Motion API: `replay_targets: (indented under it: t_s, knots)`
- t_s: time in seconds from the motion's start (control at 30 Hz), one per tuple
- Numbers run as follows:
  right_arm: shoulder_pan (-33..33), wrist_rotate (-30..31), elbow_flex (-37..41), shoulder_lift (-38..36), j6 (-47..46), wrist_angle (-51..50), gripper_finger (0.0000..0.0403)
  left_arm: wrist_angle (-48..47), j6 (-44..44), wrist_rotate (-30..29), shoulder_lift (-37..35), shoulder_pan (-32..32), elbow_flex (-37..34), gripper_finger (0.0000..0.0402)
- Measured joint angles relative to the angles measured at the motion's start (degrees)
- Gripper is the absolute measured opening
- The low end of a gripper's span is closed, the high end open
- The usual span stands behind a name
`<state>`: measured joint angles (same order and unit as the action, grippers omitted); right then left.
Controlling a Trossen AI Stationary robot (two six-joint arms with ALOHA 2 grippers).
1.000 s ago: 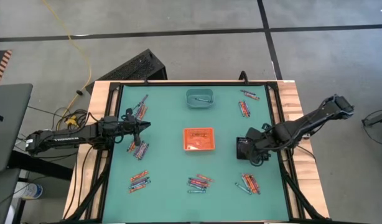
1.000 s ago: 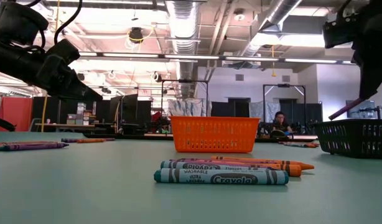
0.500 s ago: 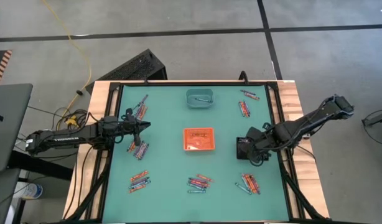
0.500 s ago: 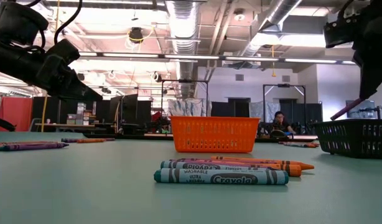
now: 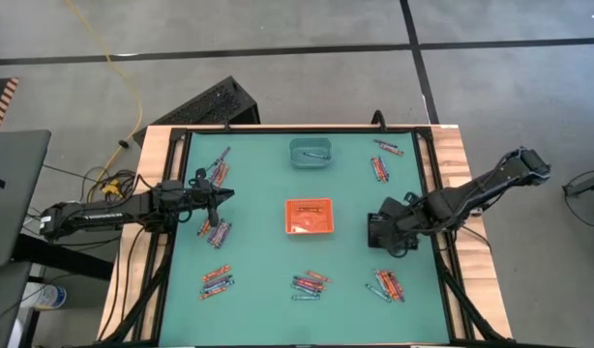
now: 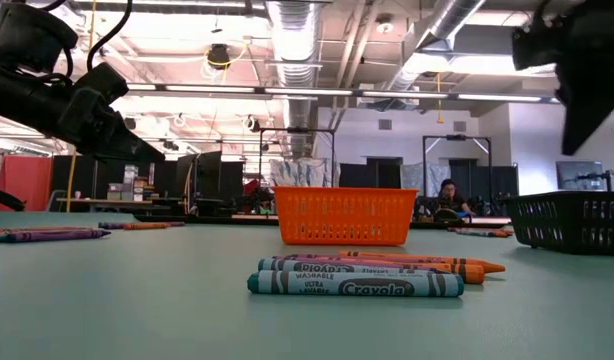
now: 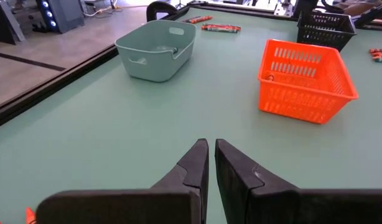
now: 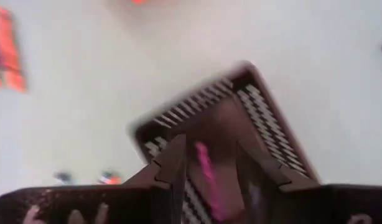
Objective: Sort crayons
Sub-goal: Put the orange crayon into the orange bin
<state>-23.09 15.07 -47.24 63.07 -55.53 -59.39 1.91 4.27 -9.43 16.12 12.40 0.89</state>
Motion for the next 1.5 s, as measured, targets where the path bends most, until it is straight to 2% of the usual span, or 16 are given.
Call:
replay_targets:
  t_s: [0.1,0.2,0.33,0.53,0.63,0.77,0.97,1.07,1.3,1.5]
  knots:
    - [0.23,0.01,0.00,0.00,0.26,8.07,0.0129,0.00,0.00,0.00,0.00,0.00,0.00,0.0017]
    - [1.24,1.27,0.00,0.17,2.33,20.19,0.0124,0.00,0.00,0.00,0.00,0.00,0.00,0.0017]
    - [1.95,5.15,-0.07,3.63,14.64,42.45,0.0120,0.00,0.00,0.00,0.00,-0.02,0.00,0.0017]
    - [3.13,4.49,-0.30,16.42,34.87,78.03,0.0119,0.04,0.00,0.00,0.02,0.00,0.00,0.0017]
    - [3.88,2.69,-3.09,24.59,39.23,88.08,0.0119,0.02,0.00,0.02,0.02,-0.02,0.00,0.0017]
    - [4.67,-1.70,-10.45,35.57,39.52,90.49,0.0119,0.02,0.00,0.00,0.02,0.00,0.00,0.0017]
    - [4.81,-8.72,-23.69,49.69,39.52,86.91,0.0118,0.02,0.00,0.00,0.02,-0.01,0.00,0.0017]
    - [4.32,-9.14,-30.67,55.83,39.97,84.97,0.0118,0.02,0.00,0.00,0.00,-0.02,0.00,0.0017]
    - [4.83,-9.22,-49.34,69.89,47.57,79.64,0.0118,0.01,0.00,0.00,0.02,0.00,0.00,0.0017]
    - [5.30,-10.25,-64.97,81.18,49.02,74.89,0.0118,0.01,0.00,0.00,0.01,0.00,0.00,0.0017]
